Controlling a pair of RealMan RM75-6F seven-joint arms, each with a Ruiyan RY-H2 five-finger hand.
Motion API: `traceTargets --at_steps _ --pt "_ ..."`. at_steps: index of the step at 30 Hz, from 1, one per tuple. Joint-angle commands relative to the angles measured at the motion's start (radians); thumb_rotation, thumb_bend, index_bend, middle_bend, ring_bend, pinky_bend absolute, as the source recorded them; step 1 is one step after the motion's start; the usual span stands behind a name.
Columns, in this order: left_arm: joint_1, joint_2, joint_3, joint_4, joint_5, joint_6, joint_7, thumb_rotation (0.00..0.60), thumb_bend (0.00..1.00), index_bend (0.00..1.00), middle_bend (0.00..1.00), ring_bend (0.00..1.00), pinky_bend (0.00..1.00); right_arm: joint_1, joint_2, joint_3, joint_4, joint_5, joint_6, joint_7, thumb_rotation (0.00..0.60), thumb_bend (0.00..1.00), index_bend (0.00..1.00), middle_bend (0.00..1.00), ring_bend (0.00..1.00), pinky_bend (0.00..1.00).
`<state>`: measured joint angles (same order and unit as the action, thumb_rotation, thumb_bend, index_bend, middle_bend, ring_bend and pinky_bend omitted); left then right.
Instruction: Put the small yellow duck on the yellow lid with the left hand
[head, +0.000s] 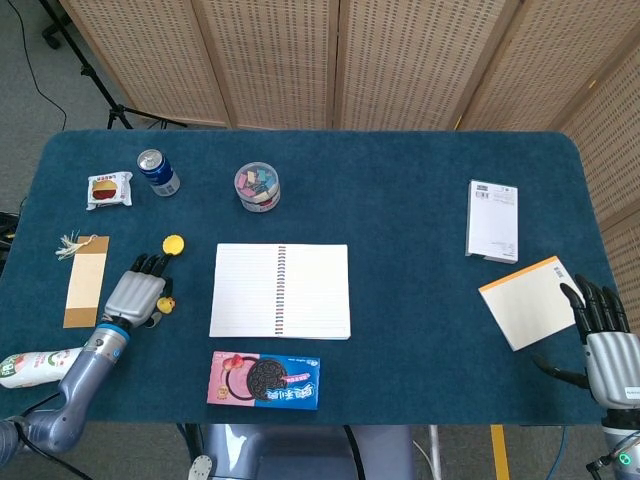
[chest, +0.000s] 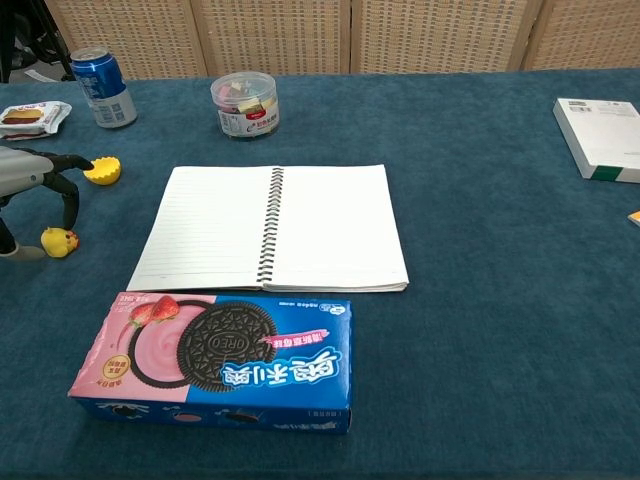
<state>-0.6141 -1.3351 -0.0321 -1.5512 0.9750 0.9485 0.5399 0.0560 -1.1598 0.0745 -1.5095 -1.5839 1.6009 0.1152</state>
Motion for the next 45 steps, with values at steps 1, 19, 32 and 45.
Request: traceTargets --at_steps 1,19,32,45 --pt "-0.001 -0.004 0.001 0.003 0.002 0.002 -0.001 0.600 0.27 0.49 0.00 0.00 0.00 0.000 0.000 0.000 0.001 -0.001 0.001 0.000 0.600 0.00 0.04 0.00 0.00 0.00" --pt "-0.002 -0.003 0.007 0.004 0.014 0.018 -0.004 0.600 0.30 0.54 0.00 0.00 0.00 -0.001 0.000 -0.001 0.002 -0.003 0.003 0.005 0.600 0.00 0.04 0.00 0.00 0.00" --pt "-0.008 0.035 -0.025 -0.013 0.018 0.066 0.005 0.600 0.30 0.55 0.00 0.00 0.00 -0.001 0.000 -0.002 0.001 -0.005 0.002 0.002 0.600 0.00 0.04 0.00 0.00 0.00" --pt "-0.046 0.004 -0.097 0.075 -0.039 0.034 -0.031 0.600 0.30 0.56 0.00 0.00 0.00 -0.001 -0.002 -0.005 -0.002 -0.011 0.002 -0.009 0.600 0.00 0.04 0.00 0.00 0.00"
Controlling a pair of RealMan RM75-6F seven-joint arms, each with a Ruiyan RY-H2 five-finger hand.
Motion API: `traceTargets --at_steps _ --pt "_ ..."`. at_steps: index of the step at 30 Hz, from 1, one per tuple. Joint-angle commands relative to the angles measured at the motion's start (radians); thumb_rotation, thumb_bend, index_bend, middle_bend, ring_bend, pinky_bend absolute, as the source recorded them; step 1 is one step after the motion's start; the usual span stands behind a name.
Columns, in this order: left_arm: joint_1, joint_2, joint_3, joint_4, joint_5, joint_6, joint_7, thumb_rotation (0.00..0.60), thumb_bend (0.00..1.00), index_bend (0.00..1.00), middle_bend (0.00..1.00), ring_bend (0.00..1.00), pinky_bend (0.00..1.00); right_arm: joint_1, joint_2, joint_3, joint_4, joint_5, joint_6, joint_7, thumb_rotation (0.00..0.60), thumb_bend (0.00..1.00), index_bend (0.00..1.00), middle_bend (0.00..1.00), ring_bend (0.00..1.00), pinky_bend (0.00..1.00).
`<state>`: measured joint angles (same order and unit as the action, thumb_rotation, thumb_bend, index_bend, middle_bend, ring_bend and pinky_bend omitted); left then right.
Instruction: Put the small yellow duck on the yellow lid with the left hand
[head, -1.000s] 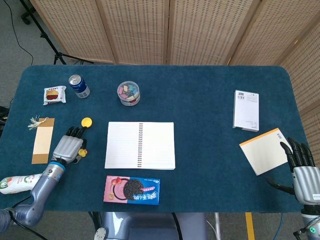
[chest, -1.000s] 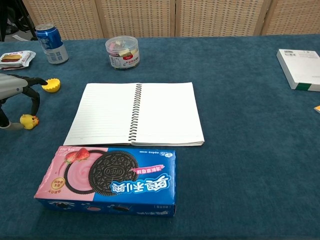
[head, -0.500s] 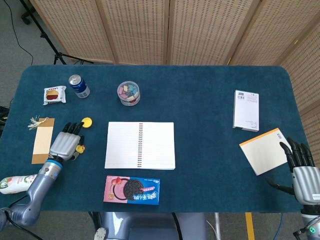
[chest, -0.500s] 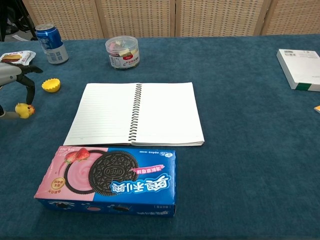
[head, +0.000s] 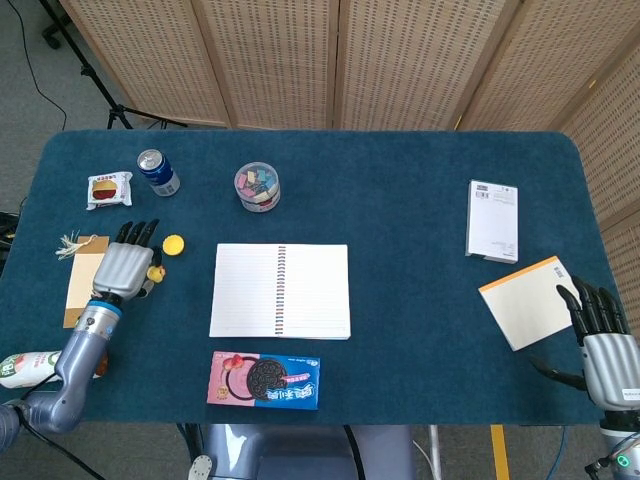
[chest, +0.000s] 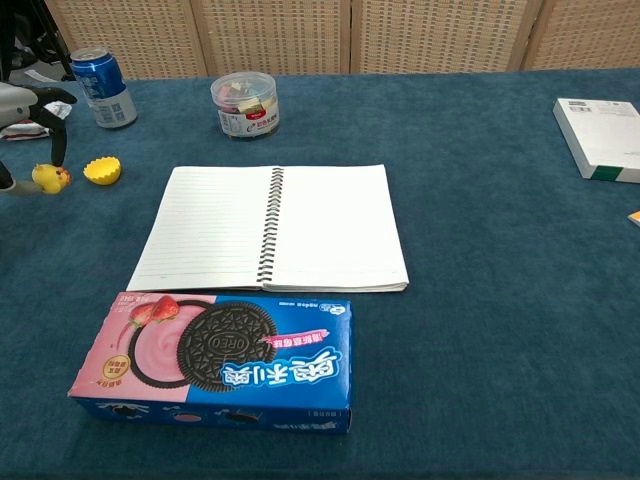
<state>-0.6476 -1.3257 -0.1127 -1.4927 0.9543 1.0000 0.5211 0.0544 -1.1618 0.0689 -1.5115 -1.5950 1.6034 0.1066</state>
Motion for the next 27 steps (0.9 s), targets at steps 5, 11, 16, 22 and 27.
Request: traceTargets --at_steps 5,11,16,22,27 --pt "-0.041 -0.025 -0.048 0.064 -0.064 -0.058 -0.036 0.600 0.30 0.56 0.00 0.00 0.00 0.004 0.000 0.002 0.001 0.008 -0.010 0.001 0.600 0.00 0.04 0.00 0.00 0.00" --pt "-0.069 -0.054 -0.069 0.125 -0.112 -0.093 -0.046 0.600 0.30 0.56 0.00 0.00 0.00 0.008 0.000 0.003 0.001 0.011 -0.018 -0.001 0.600 0.00 0.04 0.00 0.00 0.00" --pt "-0.087 -0.088 -0.081 0.187 -0.137 -0.109 -0.056 0.600 0.30 0.56 0.00 0.00 0.00 0.011 -0.001 0.003 0.000 0.016 -0.027 -0.007 0.600 0.00 0.04 0.00 0.00 0.00" --pt "-0.117 -0.121 -0.102 0.252 -0.189 -0.140 -0.055 0.600 0.30 0.56 0.00 0.00 0.00 0.015 -0.003 -0.001 -0.003 0.012 -0.036 -0.017 0.600 0.00 0.04 0.00 0.00 0.00" --pt "-0.137 -0.140 -0.109 0.292 -0.224 -0.161 -0.046 0.600 0.30 0.56 0.00 0.00 0.00 0.017 -0.003 0.000 -0.002 0.016 -0.040 -0.016 0.600 0.00 0.04 0.00 0.00 0.00"
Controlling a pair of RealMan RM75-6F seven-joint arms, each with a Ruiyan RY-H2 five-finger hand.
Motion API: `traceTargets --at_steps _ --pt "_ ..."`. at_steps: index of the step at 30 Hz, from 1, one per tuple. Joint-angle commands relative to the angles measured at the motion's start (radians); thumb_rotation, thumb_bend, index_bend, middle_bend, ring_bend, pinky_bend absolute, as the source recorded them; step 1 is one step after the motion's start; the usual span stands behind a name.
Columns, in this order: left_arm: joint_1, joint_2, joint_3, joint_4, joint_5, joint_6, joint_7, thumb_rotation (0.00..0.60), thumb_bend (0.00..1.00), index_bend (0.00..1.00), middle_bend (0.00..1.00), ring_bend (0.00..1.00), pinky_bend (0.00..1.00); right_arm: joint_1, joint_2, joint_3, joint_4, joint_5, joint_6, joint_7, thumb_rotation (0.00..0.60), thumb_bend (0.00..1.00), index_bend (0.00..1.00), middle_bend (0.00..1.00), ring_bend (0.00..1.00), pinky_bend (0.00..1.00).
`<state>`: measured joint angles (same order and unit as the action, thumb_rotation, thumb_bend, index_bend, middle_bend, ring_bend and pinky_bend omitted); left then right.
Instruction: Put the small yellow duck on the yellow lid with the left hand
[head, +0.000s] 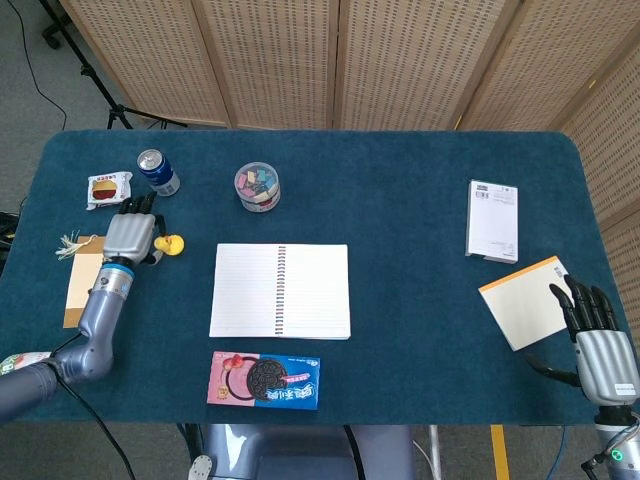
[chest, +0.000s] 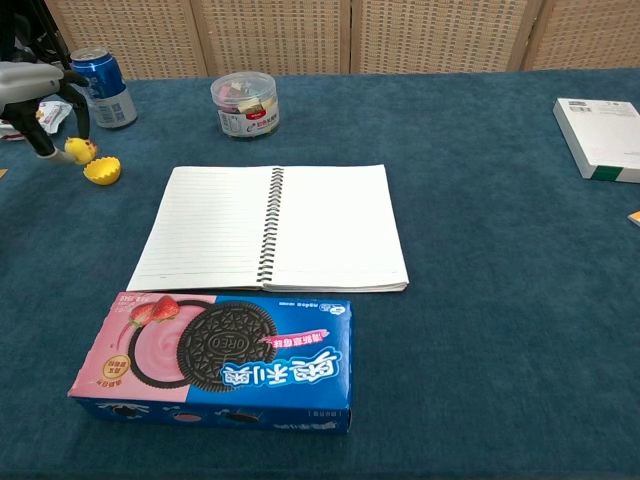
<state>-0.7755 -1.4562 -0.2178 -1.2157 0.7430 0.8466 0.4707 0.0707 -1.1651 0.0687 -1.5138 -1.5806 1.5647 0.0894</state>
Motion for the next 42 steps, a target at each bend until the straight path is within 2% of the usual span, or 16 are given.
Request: traceTargets --at_steps 1,21,29,34,42 --pt "-0.012 -0.014 -0.006 0.023 -0.019 -0.009 0.004 0.600 0.30 0.56 0.00 0.00 0.00 0.001 0.000 0.001 0.001 0.003 -0.003 0.002 0.600 0.00 0.04 0.00 0.00 0.00" --pt "-0.025 -0.091 -0.001 0.113 -0.018 -0.008 -0.015 0.600 0.30 0.56 0.00 0.00 0.00 0.004 -0.001 0.000 0.002 0.003 -0.005 0.004 0.600 0.00 0.04 0.00 0.00 0.00" --pt "-0.029 -0.108 0.002 0.135 -0.019 -0.018 -0.011 0.600 0.26 0.56 0.00 0.00 0.00 0.004 -0.001 0.000 0.002 0.001 -0.003 0.005 0.600 0.00 0.04 0.00 0.00 0.00" --pt "-0.030 -0.114 0.006 0.140 -0.026 -0.028 -0.005 0.600 0.22 0.48 0.00 0.00 0.00 0.004 -0.002 0.000 0.004 0.001 -0.001 0.007 0.600 0.00 0.04 0.00 0.00 0.00" --pt "-0.029 -0.112 0.008 0.137 -0.027 -0.019 0.006 0.600 0.21 0.40 0.00 0.00 0.00 0.002 -0.003 0.000 0.006 -0.002 0.006 0.010 0.600 0.00 0.04 0.00 0.00 0.00"
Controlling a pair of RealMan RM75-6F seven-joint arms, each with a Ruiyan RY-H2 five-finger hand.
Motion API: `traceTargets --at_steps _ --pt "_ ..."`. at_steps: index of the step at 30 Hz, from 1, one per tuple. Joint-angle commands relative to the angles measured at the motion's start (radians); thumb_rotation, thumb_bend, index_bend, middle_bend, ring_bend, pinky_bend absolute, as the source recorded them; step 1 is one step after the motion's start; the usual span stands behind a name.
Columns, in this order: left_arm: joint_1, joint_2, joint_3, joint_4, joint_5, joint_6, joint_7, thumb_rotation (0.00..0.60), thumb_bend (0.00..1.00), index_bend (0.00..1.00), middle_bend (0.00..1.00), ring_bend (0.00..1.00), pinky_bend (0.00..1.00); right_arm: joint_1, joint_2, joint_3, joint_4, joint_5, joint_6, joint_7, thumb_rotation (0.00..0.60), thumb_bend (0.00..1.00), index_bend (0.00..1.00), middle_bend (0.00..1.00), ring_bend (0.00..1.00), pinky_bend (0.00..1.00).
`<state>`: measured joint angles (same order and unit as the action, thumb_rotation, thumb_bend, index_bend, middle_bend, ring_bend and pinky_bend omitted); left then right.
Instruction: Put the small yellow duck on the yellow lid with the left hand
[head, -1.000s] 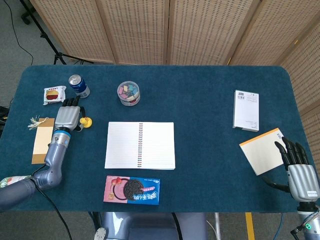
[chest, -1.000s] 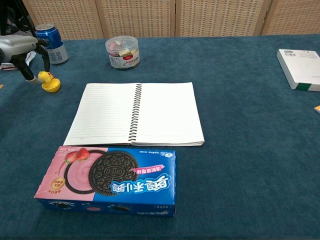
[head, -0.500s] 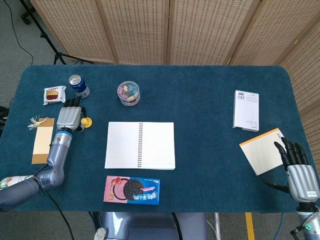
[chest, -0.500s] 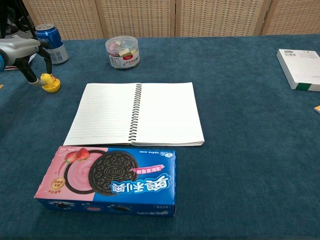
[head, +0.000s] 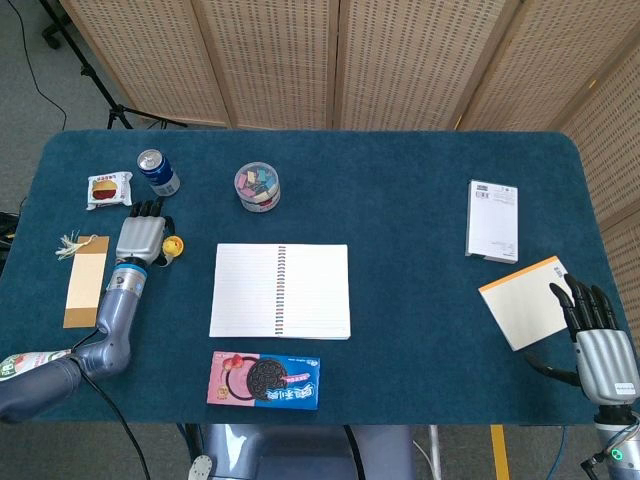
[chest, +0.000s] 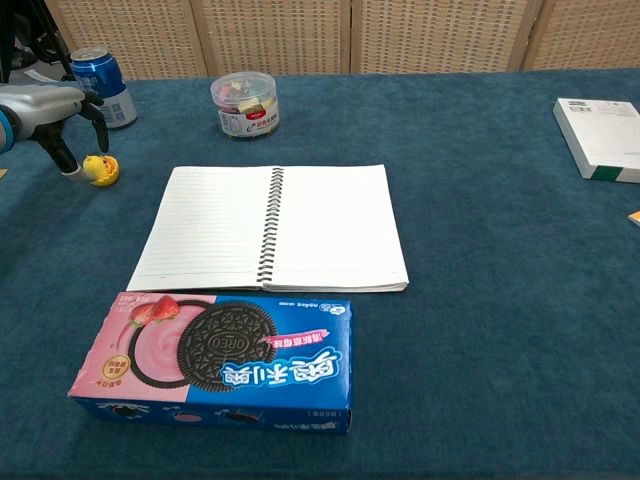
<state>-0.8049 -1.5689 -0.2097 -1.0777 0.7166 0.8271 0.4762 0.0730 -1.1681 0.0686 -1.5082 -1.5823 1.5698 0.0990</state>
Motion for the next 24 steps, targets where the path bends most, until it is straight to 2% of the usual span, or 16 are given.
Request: traceTargets --at_steps 1,10,16,20,24 --pt "0.001 0.002 -0.001 -0.003 0.000 0.003 0.001 0.600 0.21 0.39 0.00 0.00 0.00 -0.001 -0.001 0.000 0.000 -0.001 0.003 0.001 0.600 0.00 0.04 0.00 0.00 0.00" --pt "0.011 0.051 -0.022 -0.066 0.019 0.039 -0.017 0.600 0.21 0.34 0.00 0.00 0.00 -0.001 -0.004 0.001 0.003 -0.004 0.008 0.000 0.600 0.00 0.04 0.00 0.00 0.00" --pt "0.044 0.155 -0.042 -0.232 0.074 0.108 -0.058 0.600 0.21 0.30 0.00 0.00 0.00 -0.002 -0.004 0.000 0.003 -0.005 0.009 0.000 0.600 0.00 0.04 0.00 0.00 0.00" --pt "0.123 0.263 -0.021 -0.424 0.180 0.203 -0.125 0.600 0.21 0.24 0.00 0.00 0.00 -0.003 -0.003 0.001 0.003 -0.004 0.011 0.002 0.600 0.00 0.04 0.00 0.00 0.00" --pt "0.253 0.330 0.052 -0.550 0.380 0.384 -0.218 0.600 0.21 0.22 0.00 0.00 0.00 -0.002 -0.002 0.002 0.003 -0.003 0.012 0.004 0.600 0.00 0.04 0.00 0.00 0.00"
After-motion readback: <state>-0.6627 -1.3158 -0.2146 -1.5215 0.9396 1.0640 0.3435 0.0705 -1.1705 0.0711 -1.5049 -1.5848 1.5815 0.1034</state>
